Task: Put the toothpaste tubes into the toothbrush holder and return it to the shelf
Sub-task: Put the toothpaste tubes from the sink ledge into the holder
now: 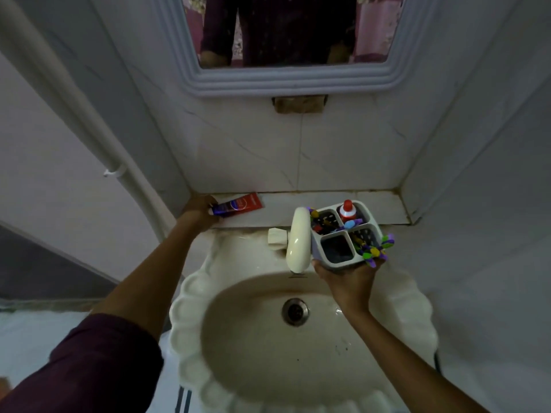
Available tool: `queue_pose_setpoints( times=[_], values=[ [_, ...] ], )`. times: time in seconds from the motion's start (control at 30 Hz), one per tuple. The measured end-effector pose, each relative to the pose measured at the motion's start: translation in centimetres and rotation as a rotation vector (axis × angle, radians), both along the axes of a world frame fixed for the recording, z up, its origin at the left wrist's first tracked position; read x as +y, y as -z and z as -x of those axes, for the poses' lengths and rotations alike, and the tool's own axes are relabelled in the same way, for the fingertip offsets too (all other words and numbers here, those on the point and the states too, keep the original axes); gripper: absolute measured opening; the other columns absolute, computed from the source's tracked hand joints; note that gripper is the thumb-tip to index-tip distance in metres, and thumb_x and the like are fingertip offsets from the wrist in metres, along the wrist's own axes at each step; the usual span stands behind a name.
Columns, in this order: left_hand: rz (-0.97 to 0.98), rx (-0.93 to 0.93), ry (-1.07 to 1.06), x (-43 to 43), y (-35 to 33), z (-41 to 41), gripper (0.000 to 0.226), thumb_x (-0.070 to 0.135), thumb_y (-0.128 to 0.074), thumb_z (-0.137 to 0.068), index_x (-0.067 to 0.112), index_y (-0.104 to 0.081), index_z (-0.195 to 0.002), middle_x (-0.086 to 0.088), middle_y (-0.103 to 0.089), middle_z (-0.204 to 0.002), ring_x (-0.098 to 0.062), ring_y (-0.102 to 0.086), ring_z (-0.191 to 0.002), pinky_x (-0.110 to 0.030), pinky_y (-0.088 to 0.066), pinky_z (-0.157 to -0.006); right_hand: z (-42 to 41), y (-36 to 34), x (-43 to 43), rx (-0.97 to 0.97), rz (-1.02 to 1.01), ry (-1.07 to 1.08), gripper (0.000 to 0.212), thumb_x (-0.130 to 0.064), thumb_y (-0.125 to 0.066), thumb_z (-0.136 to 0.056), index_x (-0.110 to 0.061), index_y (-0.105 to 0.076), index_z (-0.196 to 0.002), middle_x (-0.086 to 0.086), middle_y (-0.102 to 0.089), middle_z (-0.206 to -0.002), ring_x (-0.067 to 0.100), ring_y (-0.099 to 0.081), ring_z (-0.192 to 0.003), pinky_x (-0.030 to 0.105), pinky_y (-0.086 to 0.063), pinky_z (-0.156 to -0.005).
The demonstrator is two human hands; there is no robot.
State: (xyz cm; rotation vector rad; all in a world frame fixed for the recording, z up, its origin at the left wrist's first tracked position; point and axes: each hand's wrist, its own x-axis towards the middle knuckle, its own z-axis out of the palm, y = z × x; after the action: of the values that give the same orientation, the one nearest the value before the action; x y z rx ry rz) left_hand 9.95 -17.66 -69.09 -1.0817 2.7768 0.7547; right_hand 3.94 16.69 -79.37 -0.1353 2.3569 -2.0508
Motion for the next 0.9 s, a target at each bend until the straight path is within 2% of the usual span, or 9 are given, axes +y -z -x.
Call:
queue_pose_setpoints(
  times=[0.1,0.23,0.33,0.5,0.6,0.63,0.77,0.83,0.9],
  values=[
    [-0.056,0.061,-0.002,0.0,-1.0,-0.2,0.043,0.018,-0.075,-0.073,0.009,-0.061,-0.113,-0.016,-0.057,-0.124,-0.027,-0.054,-0.106,-0.033,-0.043,-0.088,0.0,0.0,-0.1,-0.013,0.008,0.0,0.136,-0.05,-0.102,-0.05,0.002,-0.031,-0.154,0.009,-0.057,-0.149,0.022,-0.059,-0.136,0.049,-0.052,-0.109],
    [-0.298,0.358,-0.061,0.6,-6.1,-0.7,0.036,0.012,-0.079,-0.069,0.0,-0.067,-0.101,-0.029,-0.064,-0.109,-0.023,-0.064,-0.072,-0.017,-0.056,-0.056,-0.1,-0.2,-0.2,-0.02,0.01,0.009,0.135,-0.045,-0.104,-0.049,0.0,-0.03,-0.154,0.01,-0.057,-0.148,0.022,-0.059,-0.136,0.05,-0.052,-0.109],
    [-0.326,0.478,0.05,3.2,-12.2,-1.2,0.037,0.009,-0.077,-0.071,-0.006,-0.065,-0.103,-0.018,-0.063,-0.097,-0.012,-0.067,-0.057,-0.011,-0.052,-0.049,-0.4,-0.5,-0.5,-0.024,0.011,0.031,0.13,-0.035,-0.104,-0.049,-0.004,-0.03,-0.151,0.011,-0.058,-0.146,0.023,-0.06,-0.135,0.051,-0.052,-0.109],
    [0.007,0.464,0.528,10.0,-20.7,-1.8,0.034,0.025,-0.075,-0.072,0.015,-0.066,-0.103,0.002,-0.065,-0.101,-0.011,-0.066,-0.086,-0.019,-0.055,-0.07,-0.6,-0.9,-0.8,-0.041,0.053,0.011,0.13,-0.032,-0.106,-0.044,-0.013,-0.031,-0.148,0.012,-0.06,-0.142,0.027,-0.063,-0.13,0.055,-0.056,-0.103],
    [0.201,0.464,0.708,13.6,-22.2,-1.4,0.036,0.021,-0.076,-0.072,0.016,-0.065,-0.106,0.003,-0.063,-0.104,-0.012,-0.061,-0.091,-0.021,-0.05,-0.078,-1.5,-2.7,-0.7,0.023,0.048,0.024,0.122,-0.027,-0.098,-0.043,-0.013,-0.03,-0.144,0.014,-0.058,-0.14,0.02,-0.063,-0.128,0.027,-0.054,-0.106],
    [0.219,0.48,0.733,14.5,-22.5,-1.4,0.037,0.021,-0.076,-0.072,0.016,-0.066,-0.106,0.004,-0.063,-0.103,-0.011,-0.06,-0.09,-0.021,-0.05,-0.077,-1.6,-3.0,-0.7,0.053,0.044,0.03,0.12,-0.026,-0.098,-0.044,-0.018,-0.03,-0.142,0.013,-0.058,-0.139,0.019,-0.063,-0.127,0.023,-0.053,-0.104],
    [0.204,0.526,0.81,16.7,-23.8,-1.6,0.037,0.026,-0.076,-0.072,0.017,-0.066,-0.107,0.01,-0.06,-0.099,-0.007,-0.059,-0.085,-0.015,-0.048,-0.074,-1.5,-3.3,-0.5,0.093,0.052,0.056,0.114,-0.02,-0.099,-0.044,-0.056,-0.03,-0.128,0.01,-0.06,-0.135,0.02,-0.065,-0.123,0.038,-0.058,-0.1],
    [0.195,0.48,0.863,17.8,-23.5,-1.2,0.037,0.025,-0.075,-0.073,0.017,-0.066,-0.108,0.006,-0.064,-0.103,-0.009,-0.061,-0.088,-0.022,-0.052,-0.077,-1.6,-3.4,-0.5,0.112,0.038,0.06,0.111,-0.023,-0.098,-0.044,-0.06,-0.03,-0.124,0.01,-0.058,-0.135,0.022,-0.063,-0.123,0.035,-0.057,-0.099],
    [0.202,0.389,0.893,18.6,-22.0,-0.4,0.037,0.024,-0.075,-0.073,0.016,-0.066,-0.108,0.0,-0.067,-0.109,-0.013,-0.061,-0.092,-0.028,-0.05,-0.082,-1.8,-3.5,-0.5,0.122,0.02,0.073,0.11,-0.022,-0.098,-0.043,-0.049,-0.03,-0.125,0.01,-0.055,-0.133,0.023,-0.062,-0.122,0.028,-0.055,-0.099]
  ],
)
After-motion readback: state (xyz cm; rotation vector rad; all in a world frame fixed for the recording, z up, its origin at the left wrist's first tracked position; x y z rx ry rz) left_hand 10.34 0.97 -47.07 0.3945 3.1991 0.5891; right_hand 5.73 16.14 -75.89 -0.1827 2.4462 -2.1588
